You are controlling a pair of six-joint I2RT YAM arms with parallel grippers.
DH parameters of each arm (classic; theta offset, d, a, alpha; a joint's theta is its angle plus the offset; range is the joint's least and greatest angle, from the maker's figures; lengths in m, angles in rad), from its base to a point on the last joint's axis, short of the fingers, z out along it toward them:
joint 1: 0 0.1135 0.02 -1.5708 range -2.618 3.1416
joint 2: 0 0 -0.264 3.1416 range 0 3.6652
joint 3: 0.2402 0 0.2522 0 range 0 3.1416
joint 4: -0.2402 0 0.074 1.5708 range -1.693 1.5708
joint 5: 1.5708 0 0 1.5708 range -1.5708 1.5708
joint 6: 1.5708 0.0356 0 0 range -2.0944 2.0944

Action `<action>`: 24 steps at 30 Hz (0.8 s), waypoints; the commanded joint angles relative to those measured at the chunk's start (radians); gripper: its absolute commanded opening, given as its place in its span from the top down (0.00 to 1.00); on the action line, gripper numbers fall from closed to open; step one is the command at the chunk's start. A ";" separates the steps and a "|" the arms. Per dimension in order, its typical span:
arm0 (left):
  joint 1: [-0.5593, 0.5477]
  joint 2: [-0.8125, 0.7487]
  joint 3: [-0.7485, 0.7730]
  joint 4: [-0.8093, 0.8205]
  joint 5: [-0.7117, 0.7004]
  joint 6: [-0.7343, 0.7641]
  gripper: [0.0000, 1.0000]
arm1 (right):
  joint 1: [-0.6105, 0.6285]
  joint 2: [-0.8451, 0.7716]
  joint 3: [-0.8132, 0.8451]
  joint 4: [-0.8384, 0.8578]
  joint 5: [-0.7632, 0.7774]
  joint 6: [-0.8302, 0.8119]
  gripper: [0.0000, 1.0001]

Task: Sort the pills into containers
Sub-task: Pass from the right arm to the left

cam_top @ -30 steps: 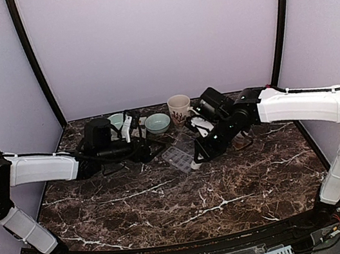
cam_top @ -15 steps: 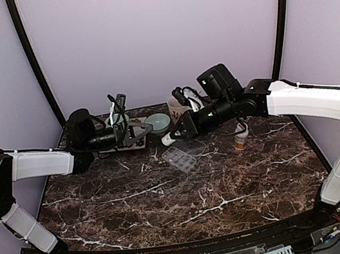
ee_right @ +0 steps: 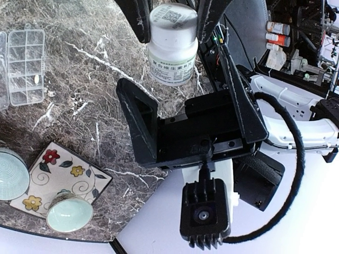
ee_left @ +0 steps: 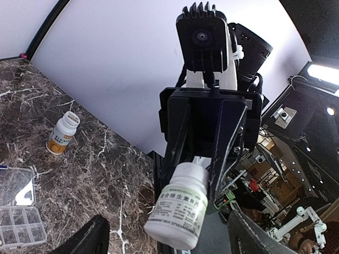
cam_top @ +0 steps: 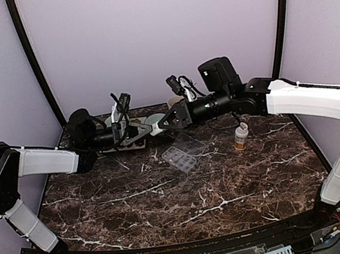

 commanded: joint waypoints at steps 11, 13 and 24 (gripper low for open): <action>0.002 0.008 0.024 0.133 0.048 -0.067 0.47 | -0.027 0.039 0.005 0.166 -0.069 0.080 1.00; 0.003 0.010 0.022 0.146 0.052 -0.078 0.48 | -0.029 0.041 0.003 0.178 -0.072 0.088 1.00; 0.002 0.017 0.025 0.184 0.048 -0.101 0.56 | -0.031 0.050 -0.019 0.205 -0.087 0.107 1.00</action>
